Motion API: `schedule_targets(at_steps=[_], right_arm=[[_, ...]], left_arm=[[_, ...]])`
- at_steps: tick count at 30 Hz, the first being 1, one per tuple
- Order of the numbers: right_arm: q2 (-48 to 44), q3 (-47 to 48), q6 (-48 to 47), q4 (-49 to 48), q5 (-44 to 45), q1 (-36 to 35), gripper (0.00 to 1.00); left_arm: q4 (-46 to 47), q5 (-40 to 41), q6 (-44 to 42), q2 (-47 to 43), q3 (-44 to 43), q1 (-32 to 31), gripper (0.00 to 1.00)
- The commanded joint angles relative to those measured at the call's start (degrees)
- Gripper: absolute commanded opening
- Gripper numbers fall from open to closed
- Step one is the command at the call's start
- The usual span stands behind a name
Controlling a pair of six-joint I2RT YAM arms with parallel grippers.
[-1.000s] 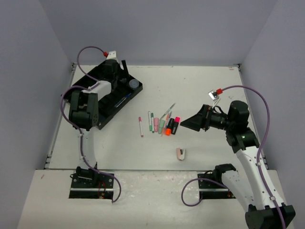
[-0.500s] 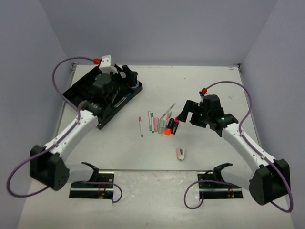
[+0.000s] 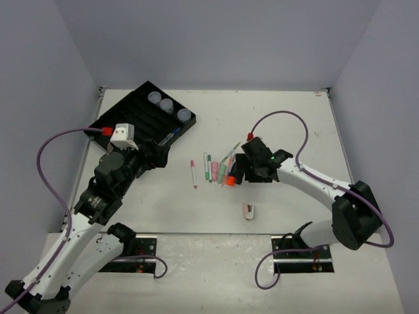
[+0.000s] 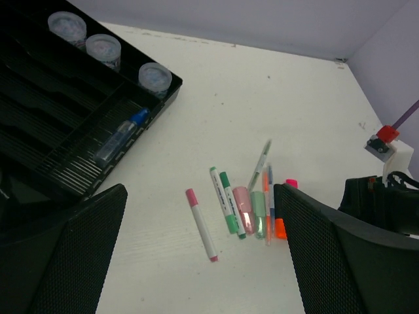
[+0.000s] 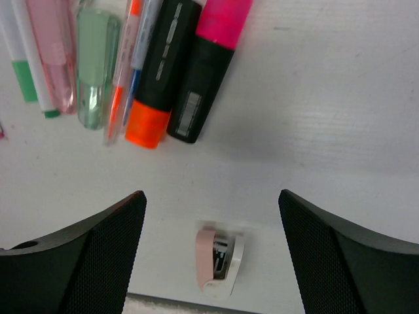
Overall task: Sort the stationery into containers
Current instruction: Pick up the stapler from the center of the board.
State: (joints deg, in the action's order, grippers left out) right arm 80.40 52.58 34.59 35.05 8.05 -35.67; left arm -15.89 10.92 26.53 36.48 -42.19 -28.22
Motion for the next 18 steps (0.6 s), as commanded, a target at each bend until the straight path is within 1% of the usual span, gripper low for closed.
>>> schedule_targets(at_steps=[1,5,8,11,13,18], right_arm=[[-6.51,-4.32,4.93,5.41,4.55,-5.34,0.85],[-8.35,-6.82,7.94,8.88,4.63,-8.83,0.84],[-9.18,-8.25,10.58,10.69,4.26,-12.89,0.83],[-10.0,-10.61,11.96,8.77,1.98,-16.22,0.81],[-9.26,-11.02,12.57,8.05,1.79,-16.79,0.79],[-4.34,-10.55,12.12,5.99,1.43,-17.78,0.71]], left_arm=[[-11.25,3.04,-5.41,-4.19,-5.1,-0.08,1.0],[-13.26,5.33,-7.19,-5.47,-4.07,-0.08,1.0],[-13.54,5.98,-7.48,-5.53,-2.6,-0.08,1.0],[-12.86,5.16,-7.8,-5.37,-2.28,-0.08,1.0],[-12.31,4.97,-8.04,-5.0,-2.23,-0.08,1.0],[-11.89,4.29,-8.25,-4.03,-1.67,-0.08,1.0]])
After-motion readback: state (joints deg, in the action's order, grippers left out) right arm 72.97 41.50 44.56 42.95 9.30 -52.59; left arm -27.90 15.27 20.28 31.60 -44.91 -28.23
